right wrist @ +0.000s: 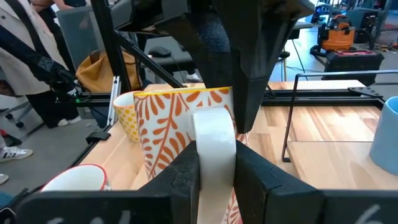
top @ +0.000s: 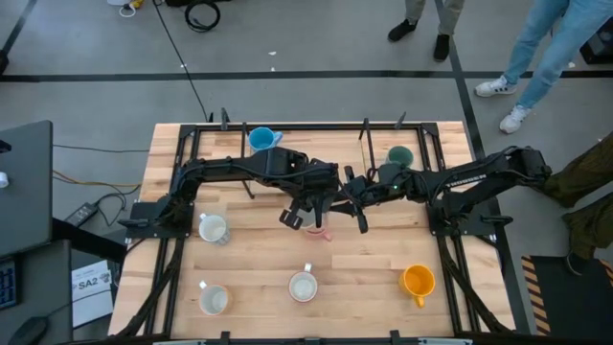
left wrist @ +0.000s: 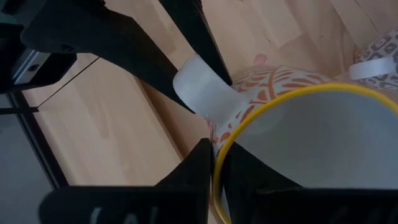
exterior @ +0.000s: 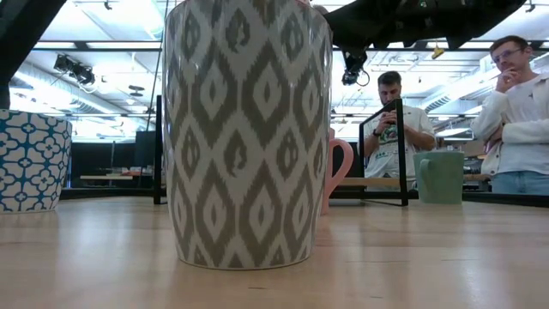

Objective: Place coffee mugs
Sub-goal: Put the orange patterned mug on the shelf

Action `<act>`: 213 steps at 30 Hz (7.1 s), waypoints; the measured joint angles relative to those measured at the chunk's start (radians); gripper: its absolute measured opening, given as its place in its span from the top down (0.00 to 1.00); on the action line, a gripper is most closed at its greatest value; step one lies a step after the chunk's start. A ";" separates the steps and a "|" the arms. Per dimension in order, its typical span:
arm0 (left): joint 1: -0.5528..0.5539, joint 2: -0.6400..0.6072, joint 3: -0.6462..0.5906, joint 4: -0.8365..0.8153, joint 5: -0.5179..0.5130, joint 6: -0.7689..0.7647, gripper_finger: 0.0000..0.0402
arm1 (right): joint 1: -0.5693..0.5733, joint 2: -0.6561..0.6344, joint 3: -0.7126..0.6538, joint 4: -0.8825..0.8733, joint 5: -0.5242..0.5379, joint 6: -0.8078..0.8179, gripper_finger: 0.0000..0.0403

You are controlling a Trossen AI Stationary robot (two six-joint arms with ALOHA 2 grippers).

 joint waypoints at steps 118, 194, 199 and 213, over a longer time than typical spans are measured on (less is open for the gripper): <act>0.274 -0.103 -0.009 0.025 -0.024 -1.215 0.61 | -0.262 0.312 0.000 0.807 0.551 -0.136 0.94; 0.445 -0.107 -0.114 -0.159 0.029 -0.583 0.94 | -0.385 0.069 0.000 0.209 -0.179 0.050 0.38; 0.443 -0.110 -0.246 -0.159 0.035 -0.575 0.94 | -0.401 0.060 0.000 0.207 -0.179 0.048 0.38; 0.445 -0.111 -0.482 -0.122 -0.030 -0.576 0.94 | -0.404 0.064 -0.001 0.200 -0.178 0.022 0.38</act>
